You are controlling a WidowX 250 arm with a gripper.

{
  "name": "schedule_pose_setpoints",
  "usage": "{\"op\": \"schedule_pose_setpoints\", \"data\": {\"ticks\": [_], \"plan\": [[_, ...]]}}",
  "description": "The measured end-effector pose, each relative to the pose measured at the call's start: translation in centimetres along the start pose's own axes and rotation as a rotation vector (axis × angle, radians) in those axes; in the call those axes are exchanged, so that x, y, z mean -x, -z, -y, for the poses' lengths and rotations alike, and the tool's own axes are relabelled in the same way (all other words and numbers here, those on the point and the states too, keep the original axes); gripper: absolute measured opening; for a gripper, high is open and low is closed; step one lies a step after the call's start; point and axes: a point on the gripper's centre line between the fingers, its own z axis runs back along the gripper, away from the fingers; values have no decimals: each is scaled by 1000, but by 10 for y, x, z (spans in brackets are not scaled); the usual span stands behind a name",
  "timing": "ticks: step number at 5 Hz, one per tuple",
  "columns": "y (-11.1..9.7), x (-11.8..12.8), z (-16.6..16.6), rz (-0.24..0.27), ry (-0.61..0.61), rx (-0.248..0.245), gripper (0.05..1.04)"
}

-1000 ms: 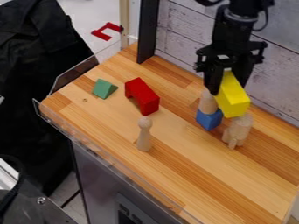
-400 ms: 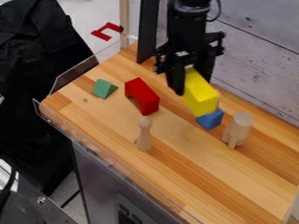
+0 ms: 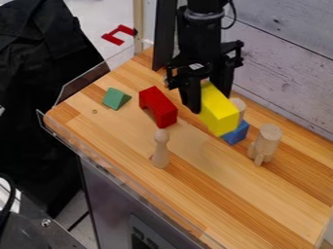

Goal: Move the yellow block to the bottom right of the table

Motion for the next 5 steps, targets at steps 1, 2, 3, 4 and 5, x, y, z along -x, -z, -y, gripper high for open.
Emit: {"op": "schedule_pose_setpoints", "data": {"ticks": [1,2,3,4,5], "plan": [[14,14,0,-32,36,-32,579],[24,24,-7,-40,55,-59,579],[35,26,-20,-50,36,-89,579],[45,26,-36,-74,-21,-127,580],[52,23,-47,-89,-58,-121,579]]}}
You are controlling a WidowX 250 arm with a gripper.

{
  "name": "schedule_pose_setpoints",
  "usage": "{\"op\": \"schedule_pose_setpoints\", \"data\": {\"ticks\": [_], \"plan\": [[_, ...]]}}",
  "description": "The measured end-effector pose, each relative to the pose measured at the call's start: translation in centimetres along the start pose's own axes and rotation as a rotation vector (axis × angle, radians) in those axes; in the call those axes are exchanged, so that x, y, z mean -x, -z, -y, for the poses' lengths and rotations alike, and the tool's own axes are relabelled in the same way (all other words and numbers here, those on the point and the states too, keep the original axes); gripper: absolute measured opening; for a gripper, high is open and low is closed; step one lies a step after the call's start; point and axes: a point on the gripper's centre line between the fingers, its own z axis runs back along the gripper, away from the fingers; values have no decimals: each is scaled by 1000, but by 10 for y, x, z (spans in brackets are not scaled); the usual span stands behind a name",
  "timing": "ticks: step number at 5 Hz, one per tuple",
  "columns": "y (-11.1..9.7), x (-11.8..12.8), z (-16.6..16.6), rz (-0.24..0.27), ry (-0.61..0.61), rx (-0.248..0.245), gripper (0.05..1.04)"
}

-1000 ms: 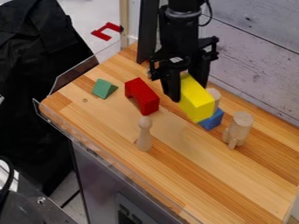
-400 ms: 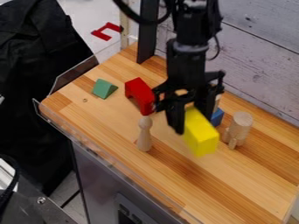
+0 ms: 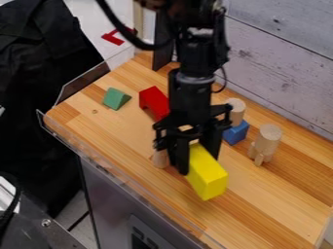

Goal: Move the yellow block to the bottom right of the table

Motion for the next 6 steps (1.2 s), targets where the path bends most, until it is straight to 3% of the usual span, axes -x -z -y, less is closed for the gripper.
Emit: {"op": "schedule_pose_setpoints", "data": {"ticks": [1,4,6], "plan": [[1,-3,7,12,33,43,579],[9,23,35,28,197,36,579],[15,26,35,38,191,29,580]]}}
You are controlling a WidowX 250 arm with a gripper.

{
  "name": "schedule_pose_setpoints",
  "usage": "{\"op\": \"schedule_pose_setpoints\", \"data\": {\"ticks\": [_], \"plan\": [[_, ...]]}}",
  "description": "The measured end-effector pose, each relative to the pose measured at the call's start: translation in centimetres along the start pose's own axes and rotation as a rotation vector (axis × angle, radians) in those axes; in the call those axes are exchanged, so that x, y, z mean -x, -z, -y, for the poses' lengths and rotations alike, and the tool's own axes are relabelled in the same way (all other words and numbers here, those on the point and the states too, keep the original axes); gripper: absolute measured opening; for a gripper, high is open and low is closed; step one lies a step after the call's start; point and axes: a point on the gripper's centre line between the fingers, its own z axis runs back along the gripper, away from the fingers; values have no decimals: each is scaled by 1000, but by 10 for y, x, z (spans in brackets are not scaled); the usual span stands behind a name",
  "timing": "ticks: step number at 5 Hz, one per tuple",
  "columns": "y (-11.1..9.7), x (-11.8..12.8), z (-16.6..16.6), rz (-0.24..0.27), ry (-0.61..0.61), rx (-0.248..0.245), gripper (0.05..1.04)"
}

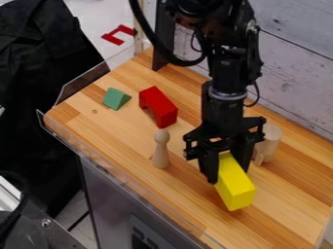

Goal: Move the yellow block to the bottom right of the table

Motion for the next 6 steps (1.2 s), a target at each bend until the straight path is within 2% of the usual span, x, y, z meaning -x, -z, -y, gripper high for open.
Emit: {"op": "schedule_pose_setpoints", "data": {"ticks": [1,2,3,5,6], "plan": [[6,-3,-11,-2,-49,-20,623],[-1,-4,-12,14,-60,14,916],[-10,-6,-9,26,-58,49,1003],[-56,-12,7,116,9,135,1000],[-83,-29,21,167,25,179,999]]}}
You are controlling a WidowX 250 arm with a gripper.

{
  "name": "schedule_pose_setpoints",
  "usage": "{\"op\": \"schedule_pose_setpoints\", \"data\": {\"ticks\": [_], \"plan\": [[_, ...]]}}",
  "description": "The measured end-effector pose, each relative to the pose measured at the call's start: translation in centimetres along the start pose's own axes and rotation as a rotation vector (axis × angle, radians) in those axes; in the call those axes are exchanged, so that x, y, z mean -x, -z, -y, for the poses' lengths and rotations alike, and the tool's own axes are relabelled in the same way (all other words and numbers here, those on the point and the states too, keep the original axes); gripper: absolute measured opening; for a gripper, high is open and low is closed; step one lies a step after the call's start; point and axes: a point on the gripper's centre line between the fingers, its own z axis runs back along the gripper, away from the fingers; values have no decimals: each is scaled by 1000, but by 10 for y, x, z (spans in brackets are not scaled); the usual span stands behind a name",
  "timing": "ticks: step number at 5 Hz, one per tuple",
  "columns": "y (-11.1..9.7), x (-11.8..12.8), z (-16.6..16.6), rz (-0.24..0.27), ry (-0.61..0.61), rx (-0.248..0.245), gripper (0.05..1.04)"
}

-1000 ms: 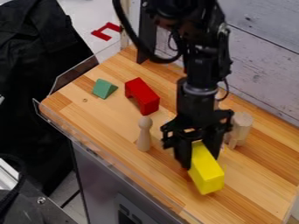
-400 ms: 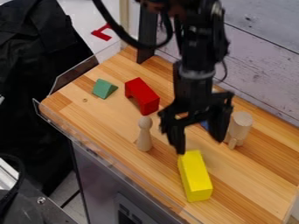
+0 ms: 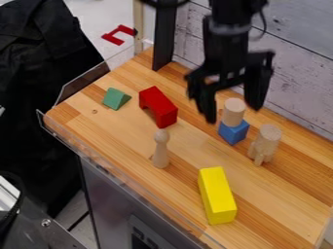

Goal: Move the yellow block to the bottom right of the table

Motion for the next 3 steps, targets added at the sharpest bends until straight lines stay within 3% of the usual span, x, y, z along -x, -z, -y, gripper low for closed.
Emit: {"op": "schedule_pose_setpoints", "data": {"ticks": [1,3], "plan": [[4,-16,8,0,-3,-42,999],[-4,-28,10,9,-19,-60,999]]}}
